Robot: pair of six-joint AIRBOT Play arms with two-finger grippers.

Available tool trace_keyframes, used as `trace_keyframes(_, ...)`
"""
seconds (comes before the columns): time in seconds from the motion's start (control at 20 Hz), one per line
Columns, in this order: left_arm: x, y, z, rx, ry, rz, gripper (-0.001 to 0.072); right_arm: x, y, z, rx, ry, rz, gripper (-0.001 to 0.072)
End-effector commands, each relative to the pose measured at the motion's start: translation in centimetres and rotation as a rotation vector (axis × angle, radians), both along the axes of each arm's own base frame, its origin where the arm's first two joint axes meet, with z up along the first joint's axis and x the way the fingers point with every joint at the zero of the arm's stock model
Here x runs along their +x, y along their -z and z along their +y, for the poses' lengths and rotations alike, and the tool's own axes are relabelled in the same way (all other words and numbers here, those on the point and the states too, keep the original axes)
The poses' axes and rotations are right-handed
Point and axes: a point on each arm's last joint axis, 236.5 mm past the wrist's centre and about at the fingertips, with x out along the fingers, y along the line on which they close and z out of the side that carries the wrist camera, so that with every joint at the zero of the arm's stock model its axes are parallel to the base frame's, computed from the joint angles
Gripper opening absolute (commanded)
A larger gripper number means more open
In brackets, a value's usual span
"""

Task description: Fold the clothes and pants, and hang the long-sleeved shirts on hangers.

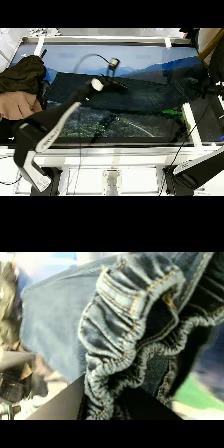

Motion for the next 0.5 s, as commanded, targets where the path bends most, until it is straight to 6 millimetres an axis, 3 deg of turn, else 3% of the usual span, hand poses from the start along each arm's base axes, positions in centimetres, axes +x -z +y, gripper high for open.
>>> trace_keyframes(0.0, -5.1, 3.4, -8.2, -0.095, 0.036, 0.112, 0.0015, 2.1, -5.4, 6.3, -0.019, -0.128, -0.045, 0.0047)
trace_keyframes(0.1, -6.7, 3.9, -10.9, -0.101, 0.084, 0.105, 0.0015, 3.9, -7.7, 11.1, -0.072, -0.199, -0.097, 0.0047)
trace_keyframes(0.2, -5.8, 3.8, -11.1, -0.109, 0.063, 0.084, 0.0015, 5.3, -7.0, 15.4, -0.182, -0.226, -0.066, 0.0047)
trace_keyframes(0.35, -1.7, 2.3, -7.9, -0.126, -0.008, 0.066, 0.0014, 5.8, -3.1, 21.1, -0.347, -0.277, 0.013, 0.0046)
trace_keyframes(0.45, 1.5, -0.2, -3.9, -0.136, -0.033, 0.06, 0.0014, 5.3, -1.2, 25.2, -0.436, -0.343, 0.015, 0.0047)
